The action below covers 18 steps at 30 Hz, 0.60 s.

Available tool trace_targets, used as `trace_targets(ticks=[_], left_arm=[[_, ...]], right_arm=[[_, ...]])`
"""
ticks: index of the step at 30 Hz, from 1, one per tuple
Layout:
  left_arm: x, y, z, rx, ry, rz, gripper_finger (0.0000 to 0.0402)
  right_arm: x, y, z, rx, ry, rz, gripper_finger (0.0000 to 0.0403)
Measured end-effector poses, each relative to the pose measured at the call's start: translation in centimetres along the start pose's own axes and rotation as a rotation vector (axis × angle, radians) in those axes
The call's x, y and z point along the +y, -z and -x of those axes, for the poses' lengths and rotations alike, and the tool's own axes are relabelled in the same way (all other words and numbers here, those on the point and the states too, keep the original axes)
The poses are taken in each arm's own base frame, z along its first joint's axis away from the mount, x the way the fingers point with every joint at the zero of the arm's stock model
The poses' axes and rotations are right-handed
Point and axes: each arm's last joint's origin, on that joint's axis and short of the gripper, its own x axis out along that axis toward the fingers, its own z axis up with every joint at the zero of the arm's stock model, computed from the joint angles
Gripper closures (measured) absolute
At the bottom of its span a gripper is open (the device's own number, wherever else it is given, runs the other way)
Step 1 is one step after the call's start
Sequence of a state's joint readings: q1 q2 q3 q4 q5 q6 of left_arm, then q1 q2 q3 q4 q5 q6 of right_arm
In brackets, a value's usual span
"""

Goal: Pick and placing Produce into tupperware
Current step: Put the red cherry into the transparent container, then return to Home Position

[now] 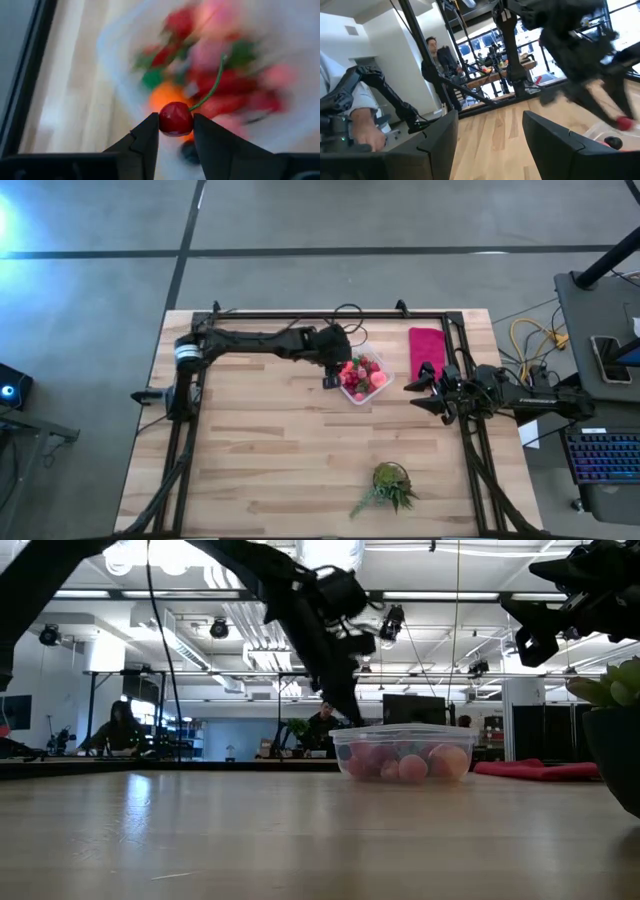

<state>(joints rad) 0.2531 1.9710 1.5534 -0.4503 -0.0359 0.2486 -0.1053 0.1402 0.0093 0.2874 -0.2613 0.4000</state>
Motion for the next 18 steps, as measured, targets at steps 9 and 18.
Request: trace_targets(ticks=[9,18], left_arm=[[-0.4,-1.3,-0.5,0.027,-0.069,0.094,0.0198],[-0.8,-3.0,4.5,-0.043,-0.060,0.119,0.0127]], right_arm=[[0.0,0.0,0.0,0.000,0.000,0.000,0.0188],[0.0,0.0,0.0,0.000,0.000,0.000,0.0188]])
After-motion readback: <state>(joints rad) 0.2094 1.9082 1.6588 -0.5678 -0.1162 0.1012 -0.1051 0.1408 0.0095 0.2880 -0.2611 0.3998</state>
